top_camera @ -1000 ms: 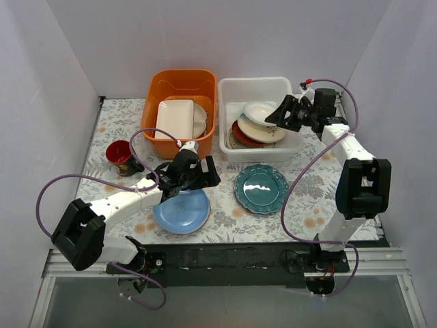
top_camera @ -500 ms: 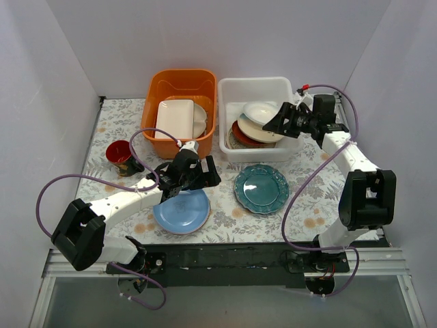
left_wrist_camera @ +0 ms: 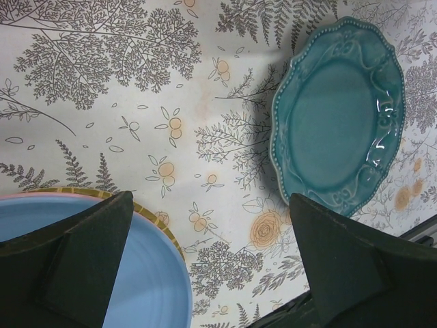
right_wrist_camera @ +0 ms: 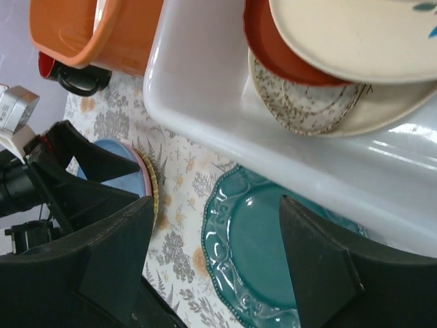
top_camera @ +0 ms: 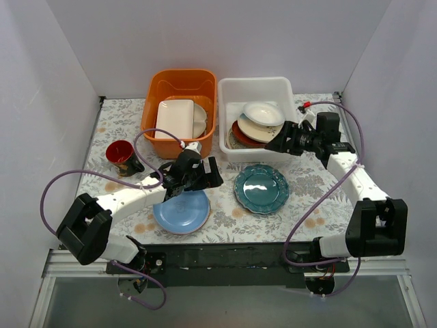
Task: Place the plates into the plastic bin on the countertop
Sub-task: Pick up the plate at the center of the board.
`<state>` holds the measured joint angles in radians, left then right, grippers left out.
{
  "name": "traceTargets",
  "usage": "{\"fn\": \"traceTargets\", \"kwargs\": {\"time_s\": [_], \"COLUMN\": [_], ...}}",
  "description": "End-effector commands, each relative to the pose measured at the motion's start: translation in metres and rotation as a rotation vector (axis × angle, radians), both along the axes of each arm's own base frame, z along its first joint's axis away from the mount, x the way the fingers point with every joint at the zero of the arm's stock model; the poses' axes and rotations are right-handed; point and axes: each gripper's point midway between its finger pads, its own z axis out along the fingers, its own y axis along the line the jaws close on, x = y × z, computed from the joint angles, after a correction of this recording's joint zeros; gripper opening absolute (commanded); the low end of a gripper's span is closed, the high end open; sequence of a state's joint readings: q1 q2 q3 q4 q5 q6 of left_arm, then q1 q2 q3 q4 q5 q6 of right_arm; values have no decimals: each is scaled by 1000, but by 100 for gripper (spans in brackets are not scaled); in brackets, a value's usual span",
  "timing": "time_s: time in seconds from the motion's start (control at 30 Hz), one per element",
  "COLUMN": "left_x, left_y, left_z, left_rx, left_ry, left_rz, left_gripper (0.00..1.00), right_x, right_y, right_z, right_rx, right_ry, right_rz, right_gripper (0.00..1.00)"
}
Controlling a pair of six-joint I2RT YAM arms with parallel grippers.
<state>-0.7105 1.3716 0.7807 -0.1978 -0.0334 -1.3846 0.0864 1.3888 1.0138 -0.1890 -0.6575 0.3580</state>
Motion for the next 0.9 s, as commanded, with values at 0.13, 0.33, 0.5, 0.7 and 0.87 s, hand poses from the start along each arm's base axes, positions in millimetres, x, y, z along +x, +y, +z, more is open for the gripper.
{"fn": "traceTargets", "kwargs": {"time_s": [0.13,0.33,0.5,0.7,0.87], "left_x": [8,9,10,10,9], "left_y": [-17,-22,-26,-27,-27], "left_z": [12,10,9,9,10], "left_rx": [-44,-46,-46,-45,-46], "left_ry": [-24,-19,-18,-20,-21], "left_rz": [-28,-36,-41,-47,-49], "left_gripper": [98,98,98,98,98], "right_x": [-40,-62,-75,-91,-103], "right_y": [-11,-35,-48,-58,-69], "right_z": [-27,-54,-69,-97,-122], "right_rx": [-50,-42,-42,-24,-26], "right_ry": [40,87,113,181,247], "right_rz": [-3,-57,-89,-129,-188], "right_gripper": [79,76,75,70,60]}}
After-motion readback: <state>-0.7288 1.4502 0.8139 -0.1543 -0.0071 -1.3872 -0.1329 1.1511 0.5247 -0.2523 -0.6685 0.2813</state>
